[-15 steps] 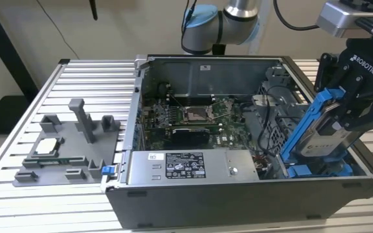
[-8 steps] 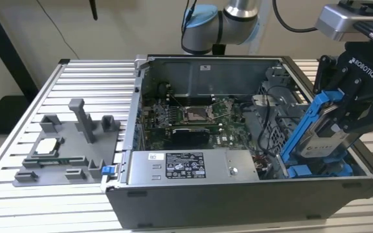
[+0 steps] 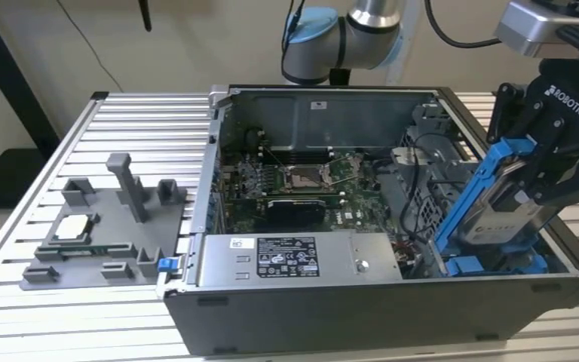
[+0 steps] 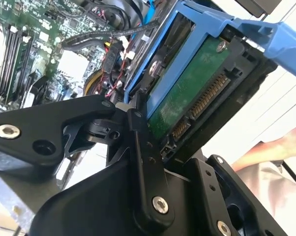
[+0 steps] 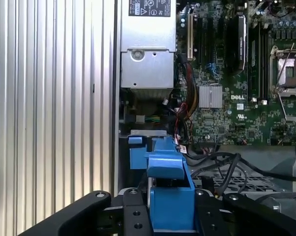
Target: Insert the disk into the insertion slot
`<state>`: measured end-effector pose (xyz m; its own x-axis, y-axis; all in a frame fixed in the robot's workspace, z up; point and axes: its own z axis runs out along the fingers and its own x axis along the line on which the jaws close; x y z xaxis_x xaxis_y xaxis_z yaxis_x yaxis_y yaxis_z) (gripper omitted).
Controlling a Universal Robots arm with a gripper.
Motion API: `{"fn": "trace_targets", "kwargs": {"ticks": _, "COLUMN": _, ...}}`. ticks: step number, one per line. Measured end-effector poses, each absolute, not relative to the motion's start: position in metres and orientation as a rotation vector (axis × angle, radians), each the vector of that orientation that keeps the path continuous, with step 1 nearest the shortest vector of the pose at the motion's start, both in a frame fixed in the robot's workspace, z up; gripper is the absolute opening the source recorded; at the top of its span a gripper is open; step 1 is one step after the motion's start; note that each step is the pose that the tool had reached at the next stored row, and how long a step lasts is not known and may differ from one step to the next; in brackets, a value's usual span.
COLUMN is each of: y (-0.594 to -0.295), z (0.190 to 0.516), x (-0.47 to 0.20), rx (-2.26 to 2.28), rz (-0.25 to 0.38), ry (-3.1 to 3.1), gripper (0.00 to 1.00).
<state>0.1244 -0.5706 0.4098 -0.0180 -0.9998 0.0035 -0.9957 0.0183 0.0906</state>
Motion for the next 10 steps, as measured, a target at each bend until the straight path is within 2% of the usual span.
{"fn": "trace_targets", "kwargs": {"ticks": 10, "y": -0.5707, "z": 0.4077, "x": 0.1309, "rx": 2.150, "rz": -0.109, "ry": -2.181, "gripper": 0.00}}
